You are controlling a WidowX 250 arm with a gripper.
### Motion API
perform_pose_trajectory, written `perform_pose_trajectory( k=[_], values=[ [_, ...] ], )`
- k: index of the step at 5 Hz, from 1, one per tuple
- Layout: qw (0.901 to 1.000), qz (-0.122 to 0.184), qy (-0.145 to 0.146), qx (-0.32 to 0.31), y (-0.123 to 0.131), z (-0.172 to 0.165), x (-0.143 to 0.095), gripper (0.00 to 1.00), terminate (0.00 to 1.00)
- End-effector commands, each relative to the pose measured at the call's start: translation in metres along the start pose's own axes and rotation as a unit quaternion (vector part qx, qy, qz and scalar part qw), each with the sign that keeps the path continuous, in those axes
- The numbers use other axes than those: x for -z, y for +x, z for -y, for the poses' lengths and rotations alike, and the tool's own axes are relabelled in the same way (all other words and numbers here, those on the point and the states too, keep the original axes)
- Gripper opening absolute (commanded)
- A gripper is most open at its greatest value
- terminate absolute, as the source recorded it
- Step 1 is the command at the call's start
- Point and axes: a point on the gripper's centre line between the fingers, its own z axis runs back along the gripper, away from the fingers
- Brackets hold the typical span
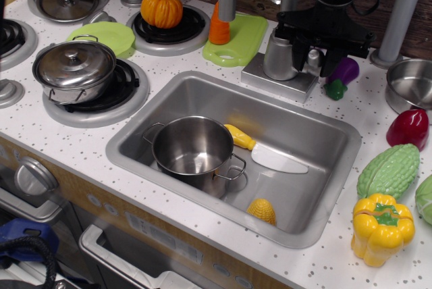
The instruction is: Turn lever vertical to front
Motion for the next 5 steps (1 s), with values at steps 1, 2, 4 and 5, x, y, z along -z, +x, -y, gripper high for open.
perform_pose_trajectory(
  k=[1,2,4,5],
  values=[
    [0.9991,0.016,-0.038,-0.007,0.000,0.004,-0.014,0.00,0.00],
    [0.9987,0.009,-0.050,-0.009,-0.002,0.005,-0.005,0.00,0.00],
    [0.9976,-0.008,-0.069,-0.003,-0.005,0.008,0.010,0.00,0.00],
    [0.9987,0.006,-0.051,0.002,-0.011,0.014,0.016,0.00,0.00]
  ],
)
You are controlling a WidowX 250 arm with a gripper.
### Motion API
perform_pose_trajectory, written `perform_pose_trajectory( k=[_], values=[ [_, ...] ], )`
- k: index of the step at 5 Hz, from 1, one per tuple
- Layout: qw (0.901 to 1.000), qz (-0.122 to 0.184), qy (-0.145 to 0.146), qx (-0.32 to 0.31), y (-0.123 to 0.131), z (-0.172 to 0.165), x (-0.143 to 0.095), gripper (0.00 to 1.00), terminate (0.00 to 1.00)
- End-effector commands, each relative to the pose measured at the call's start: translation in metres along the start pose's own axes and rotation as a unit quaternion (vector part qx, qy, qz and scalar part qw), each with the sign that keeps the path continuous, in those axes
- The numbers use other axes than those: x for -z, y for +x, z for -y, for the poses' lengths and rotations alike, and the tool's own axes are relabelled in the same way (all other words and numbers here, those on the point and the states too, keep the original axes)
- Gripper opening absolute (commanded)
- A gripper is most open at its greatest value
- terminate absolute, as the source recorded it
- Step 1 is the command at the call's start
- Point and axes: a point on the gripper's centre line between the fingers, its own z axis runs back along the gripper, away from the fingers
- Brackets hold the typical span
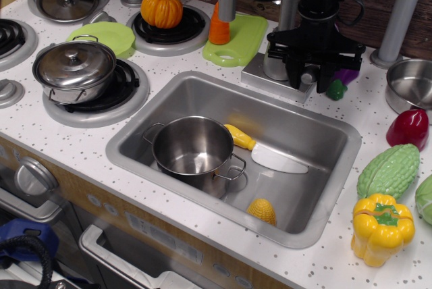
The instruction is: Turn lever vertical to front
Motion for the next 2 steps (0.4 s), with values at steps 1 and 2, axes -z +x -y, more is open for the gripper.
perform_pose_trajectory(
  k=[1,2],
  values=[
    [0.9998,0.016,-0.002,0.009,-0.0028,0.0155,0.0011,0.00,0.00],
    [0.9997,0.014,-0.006,0.017,-0.0028,0.0149,0.0018,0.00,1.00]
  ],
)
